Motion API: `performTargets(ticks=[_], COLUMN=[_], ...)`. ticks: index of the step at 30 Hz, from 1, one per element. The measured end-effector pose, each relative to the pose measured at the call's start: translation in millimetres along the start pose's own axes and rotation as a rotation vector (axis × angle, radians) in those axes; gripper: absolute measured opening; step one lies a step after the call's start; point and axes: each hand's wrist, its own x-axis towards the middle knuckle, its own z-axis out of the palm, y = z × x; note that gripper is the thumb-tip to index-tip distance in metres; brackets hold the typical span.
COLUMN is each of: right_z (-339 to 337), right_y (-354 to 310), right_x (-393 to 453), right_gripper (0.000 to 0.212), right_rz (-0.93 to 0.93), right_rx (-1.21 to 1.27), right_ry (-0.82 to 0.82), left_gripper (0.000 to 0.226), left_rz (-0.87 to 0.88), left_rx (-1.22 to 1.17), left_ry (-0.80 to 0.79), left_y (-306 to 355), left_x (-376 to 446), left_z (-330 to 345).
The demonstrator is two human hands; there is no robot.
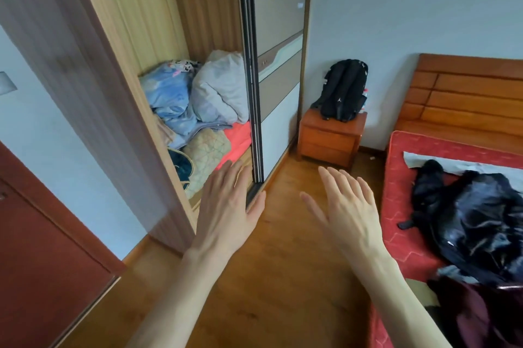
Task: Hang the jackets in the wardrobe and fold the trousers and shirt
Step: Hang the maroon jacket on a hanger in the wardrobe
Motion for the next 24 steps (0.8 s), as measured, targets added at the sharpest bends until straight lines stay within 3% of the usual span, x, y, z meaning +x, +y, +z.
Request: performTargets(ticks=[15,21,24], right_z=[71.9,73.9,74.1], right_y=[12.0,30.9,45.5], right_x=[169.4,193.6,194.8], right_gripper=[0.070,0.070,0.069], right_rz=[0.369,0.524,0.609], right_rx=[-0.206,-0.256,-0.281], right_ry=[0.151,0.227,0.241], left_gripper=[0.058,0.073,0.065], left_rz=[0.342,0.507,0.589], left_rx=[-0.245,-0.333,-0.387], left_ry=[0.006,-0.090,-0.101], left_y=[-60.9,-41.6,-19.8], left_x=[243.7,305.6,331.0], left_z=[131.4,167.1,181.7])
